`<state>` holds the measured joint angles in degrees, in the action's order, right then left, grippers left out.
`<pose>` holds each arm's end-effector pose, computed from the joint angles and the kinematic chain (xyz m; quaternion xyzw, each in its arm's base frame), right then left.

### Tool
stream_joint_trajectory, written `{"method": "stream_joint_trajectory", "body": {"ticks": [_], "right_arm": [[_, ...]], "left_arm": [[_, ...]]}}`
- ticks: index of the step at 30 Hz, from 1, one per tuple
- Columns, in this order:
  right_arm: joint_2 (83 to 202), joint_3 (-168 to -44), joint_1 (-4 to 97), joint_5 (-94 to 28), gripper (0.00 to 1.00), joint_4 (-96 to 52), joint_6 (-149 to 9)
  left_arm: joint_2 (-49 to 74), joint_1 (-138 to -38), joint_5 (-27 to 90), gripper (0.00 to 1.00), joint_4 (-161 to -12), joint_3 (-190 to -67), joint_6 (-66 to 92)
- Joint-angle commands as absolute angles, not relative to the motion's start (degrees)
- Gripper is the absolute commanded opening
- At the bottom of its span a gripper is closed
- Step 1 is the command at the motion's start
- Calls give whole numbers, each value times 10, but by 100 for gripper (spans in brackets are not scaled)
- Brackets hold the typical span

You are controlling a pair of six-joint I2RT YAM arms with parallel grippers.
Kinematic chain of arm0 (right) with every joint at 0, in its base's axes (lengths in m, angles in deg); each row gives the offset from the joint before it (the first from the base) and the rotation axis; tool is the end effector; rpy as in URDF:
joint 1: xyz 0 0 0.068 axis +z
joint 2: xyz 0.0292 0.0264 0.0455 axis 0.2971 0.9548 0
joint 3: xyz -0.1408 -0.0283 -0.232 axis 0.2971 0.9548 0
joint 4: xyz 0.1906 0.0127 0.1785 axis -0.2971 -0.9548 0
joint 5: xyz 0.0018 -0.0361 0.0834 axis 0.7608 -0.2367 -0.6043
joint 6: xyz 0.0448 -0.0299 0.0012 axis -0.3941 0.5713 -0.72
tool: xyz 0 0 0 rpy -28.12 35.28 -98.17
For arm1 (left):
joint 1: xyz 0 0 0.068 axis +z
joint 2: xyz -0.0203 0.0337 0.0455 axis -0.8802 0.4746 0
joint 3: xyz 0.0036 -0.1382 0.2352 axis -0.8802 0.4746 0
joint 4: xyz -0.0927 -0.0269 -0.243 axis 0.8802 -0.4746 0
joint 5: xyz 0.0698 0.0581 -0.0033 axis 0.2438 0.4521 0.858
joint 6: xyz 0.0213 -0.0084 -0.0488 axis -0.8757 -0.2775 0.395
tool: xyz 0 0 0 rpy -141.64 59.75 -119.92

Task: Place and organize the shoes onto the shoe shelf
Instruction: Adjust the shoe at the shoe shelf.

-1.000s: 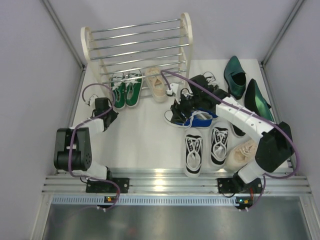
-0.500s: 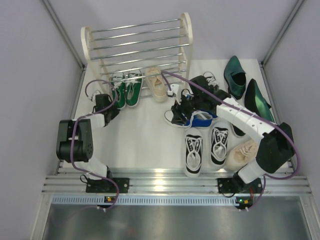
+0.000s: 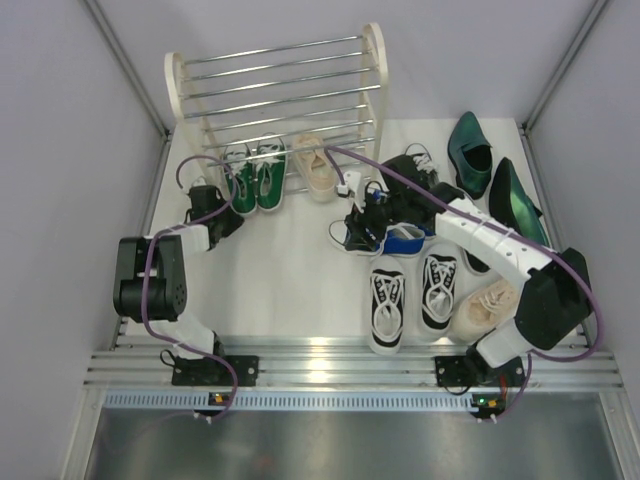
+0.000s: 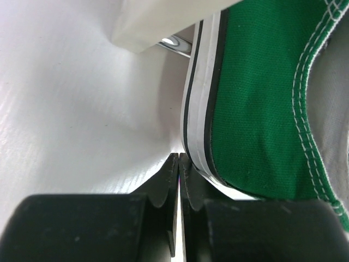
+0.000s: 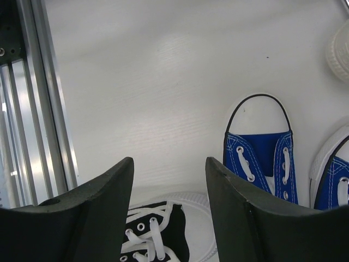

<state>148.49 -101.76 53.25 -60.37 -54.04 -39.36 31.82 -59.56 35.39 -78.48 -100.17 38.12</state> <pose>0.2531 0.2087 0.2932 -0.5368 0.7182 0.3155 0.3104 0.3255 0.0094 0.1521 -0.2902 0.8620 -0.1573 0.3846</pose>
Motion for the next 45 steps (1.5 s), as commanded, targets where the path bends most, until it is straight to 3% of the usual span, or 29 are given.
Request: {"method": "stream_joint_trajectory", "body": {"ticks": [1, 11, 20, 36, 40, 44, 45], "right_arm": [[1458, -1015, 529, -605, 56, -526, -394], [1456, -1015, 528, -603, 56, -524, -394], [1442, -1017, 517, -603, 61, -562, -374], [1368, -992, 385, -627, 66, -670, -343], [1345, -987, 329, -618, 67, -723, -324], [1320, -979, 266, -560, 72, -822, -260], [1314, -972, 242, -547, 73, -839, -246]], "left_arm": [[320, -599, 315, 8, -737, -1030, 366], [311, -599, 314, 12, -744, -1028, 357], [228, -572, 335, 26, -784, -996, 360], [41, -543, 309, 44, -951, -985, 285], [-30, -543, 318, 63, -1004, -1005, 248], [-138, -543, 338, 93, -1053, -996, 227], [-156, -543, 340, 96, -1057, -991, 225]]}}
